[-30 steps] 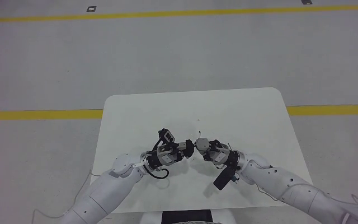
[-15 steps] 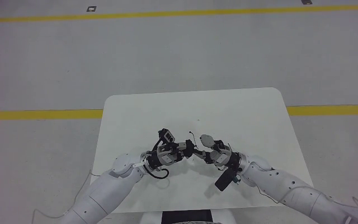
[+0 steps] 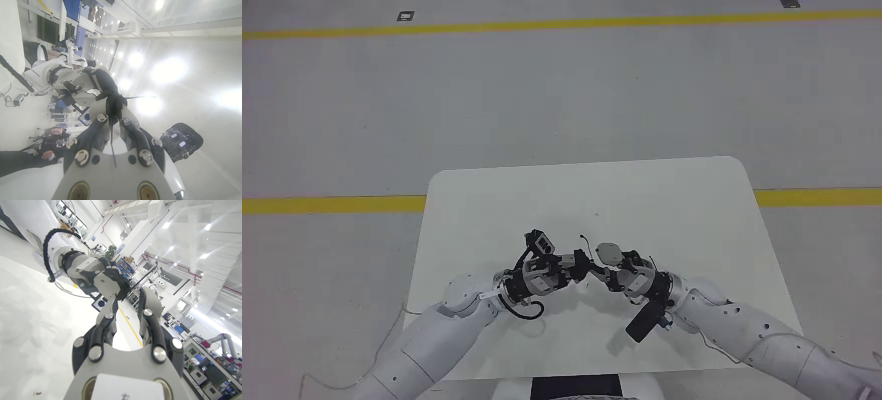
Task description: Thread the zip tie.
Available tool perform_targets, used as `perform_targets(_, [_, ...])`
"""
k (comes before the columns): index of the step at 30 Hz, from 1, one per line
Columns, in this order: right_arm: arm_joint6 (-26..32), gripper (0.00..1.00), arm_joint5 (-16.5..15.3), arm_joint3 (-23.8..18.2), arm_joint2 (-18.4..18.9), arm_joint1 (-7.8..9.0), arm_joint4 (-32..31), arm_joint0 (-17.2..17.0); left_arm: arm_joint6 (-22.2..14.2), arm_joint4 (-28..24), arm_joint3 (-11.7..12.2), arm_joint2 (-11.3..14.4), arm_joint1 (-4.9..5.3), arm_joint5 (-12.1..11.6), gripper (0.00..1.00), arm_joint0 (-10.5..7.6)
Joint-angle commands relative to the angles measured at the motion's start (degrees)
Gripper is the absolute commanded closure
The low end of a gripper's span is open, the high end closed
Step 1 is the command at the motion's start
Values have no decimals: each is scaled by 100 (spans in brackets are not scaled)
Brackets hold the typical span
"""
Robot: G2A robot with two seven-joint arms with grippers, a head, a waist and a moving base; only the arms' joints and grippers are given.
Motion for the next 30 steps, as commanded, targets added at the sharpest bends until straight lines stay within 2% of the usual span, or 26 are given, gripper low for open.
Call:
perform_targets(1, [1, 77, 0, -1, -1, -2, 0, -1, 0, 0, 0, 0, 0, 0, 100, 0])
perform_targets(8, [9, 83, 0, 3, -8, -9, 0, 5, 0, 0, 0, 0, 0, 0, 100, 0])
perform_targets(22, [10, 89, 0, 28, -15, -22, 0, 20, 0, 0, 0, 0, 0, 0, 100, 0])
perform_targets(30, [15, 100, 0, 40, -37, -29, 0, 45, 0, 0, 0, 0, 0, 0, 100, 0])
